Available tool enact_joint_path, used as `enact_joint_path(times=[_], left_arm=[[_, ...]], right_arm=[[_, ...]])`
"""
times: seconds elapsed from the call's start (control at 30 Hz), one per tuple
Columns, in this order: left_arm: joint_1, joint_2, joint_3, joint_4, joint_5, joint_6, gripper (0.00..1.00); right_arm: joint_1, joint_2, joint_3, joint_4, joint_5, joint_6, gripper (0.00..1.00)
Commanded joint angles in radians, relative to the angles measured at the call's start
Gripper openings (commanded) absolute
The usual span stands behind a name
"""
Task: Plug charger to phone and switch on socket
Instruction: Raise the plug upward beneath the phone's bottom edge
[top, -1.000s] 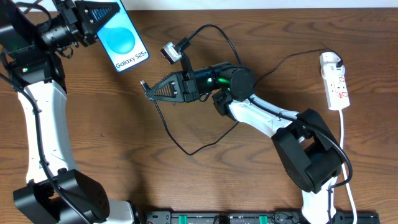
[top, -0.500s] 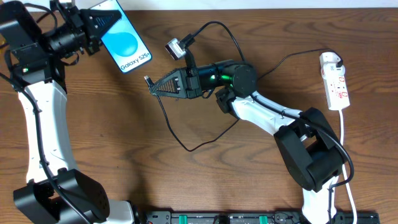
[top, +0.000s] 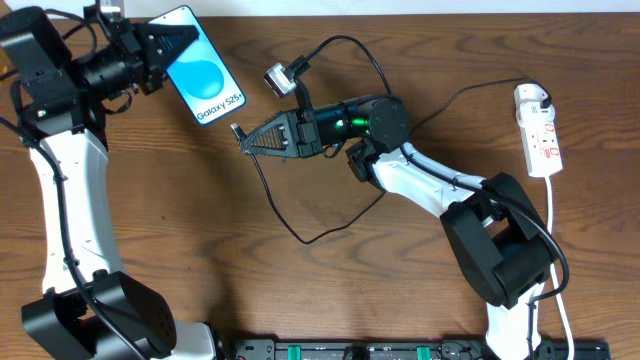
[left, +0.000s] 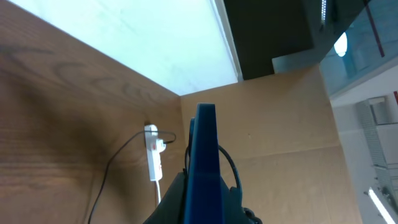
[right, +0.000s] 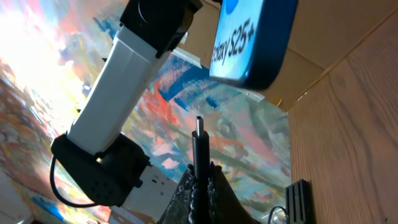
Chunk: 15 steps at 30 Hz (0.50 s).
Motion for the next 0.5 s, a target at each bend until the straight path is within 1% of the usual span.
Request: enact_joint_path(times=[0.0, 0.23, 0.47], left_arm=[[0.002, -0.015, 0.004, -0.019, 0.033, 0.040, 0.07], [0.002, -0.015, 0.004, -0.060, 0.042, 0.040, 0.08], [0.002, -0.015, 0.004, -0.062, 0.063, 0.056, 0.07]], right_arm=[[-0.007, -0.001, 0.002, 0.003, 0.000, -0.023, 0.01], [-0.006, -0.001, 0.002, -0.016, -0.007, -0.037, 0.01], [-0.002, -0.001, 0.002, -0.053, -0.007, -0.063, 0.01]])
